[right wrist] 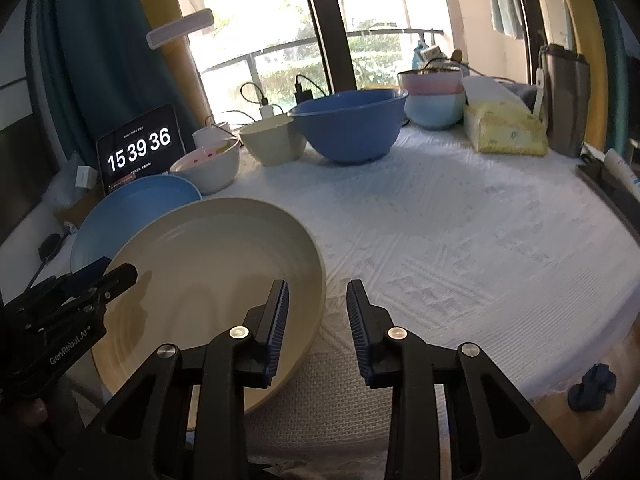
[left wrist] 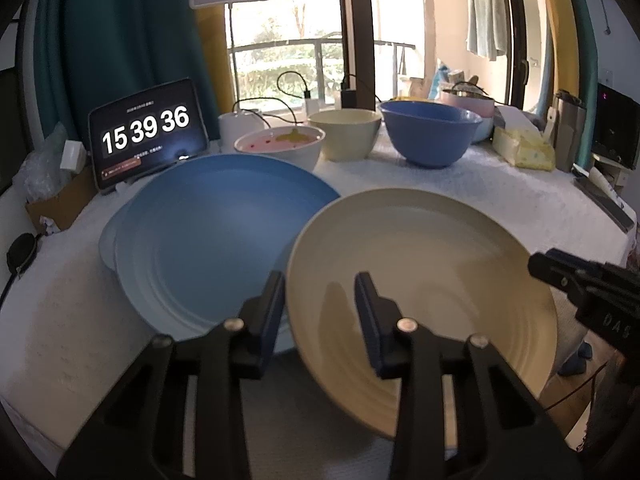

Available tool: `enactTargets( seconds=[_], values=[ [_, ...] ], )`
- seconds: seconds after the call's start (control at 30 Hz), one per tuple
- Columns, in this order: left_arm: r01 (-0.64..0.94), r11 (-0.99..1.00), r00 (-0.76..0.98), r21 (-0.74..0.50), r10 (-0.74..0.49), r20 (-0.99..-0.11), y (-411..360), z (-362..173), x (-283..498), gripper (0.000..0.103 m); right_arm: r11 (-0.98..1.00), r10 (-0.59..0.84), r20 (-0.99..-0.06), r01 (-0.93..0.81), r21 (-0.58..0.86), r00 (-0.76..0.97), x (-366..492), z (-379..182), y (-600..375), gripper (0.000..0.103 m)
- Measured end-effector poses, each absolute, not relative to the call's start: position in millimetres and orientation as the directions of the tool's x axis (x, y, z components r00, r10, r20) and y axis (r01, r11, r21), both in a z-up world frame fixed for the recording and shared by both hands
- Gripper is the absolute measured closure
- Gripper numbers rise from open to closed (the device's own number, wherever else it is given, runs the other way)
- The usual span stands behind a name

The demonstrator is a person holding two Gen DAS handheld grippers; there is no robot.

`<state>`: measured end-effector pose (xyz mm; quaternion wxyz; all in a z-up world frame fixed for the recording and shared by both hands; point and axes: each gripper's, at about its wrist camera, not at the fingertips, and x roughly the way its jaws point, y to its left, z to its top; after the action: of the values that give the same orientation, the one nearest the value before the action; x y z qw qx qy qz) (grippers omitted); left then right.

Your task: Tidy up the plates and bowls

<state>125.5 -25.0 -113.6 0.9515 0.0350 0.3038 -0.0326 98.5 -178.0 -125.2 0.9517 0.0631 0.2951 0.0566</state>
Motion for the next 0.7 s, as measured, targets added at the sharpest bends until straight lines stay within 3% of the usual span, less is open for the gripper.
enactTargets(
  seconds=[0.1, 0.33, 0.7],
  values=[
    [0.083, 0.995, 0.811, 0.048, -0.039, -0.584, -25, -114, 126, 0.070, 0.983, 0.159, -0.566, -0.078, 0.166, 0.809, 100, -129, -176, 0.081],
    [0.076, 0.996, 0.813, 0.045, -0.036, -0.581, -23, -114, 127, 0.075, 0.984, 0.147, -0.565, -0.065, 0.163, 0.812, 101, -131, -178, 0.089],
    [0.123, 0.992, 0.813, 0.015, -0.093, -0.574, -31, -107, 131, 0.075, 0.988, 0.104, -0.551, -0.021, 0.154, 0.828, 99, -127, -189, 0.091]
  ],
)
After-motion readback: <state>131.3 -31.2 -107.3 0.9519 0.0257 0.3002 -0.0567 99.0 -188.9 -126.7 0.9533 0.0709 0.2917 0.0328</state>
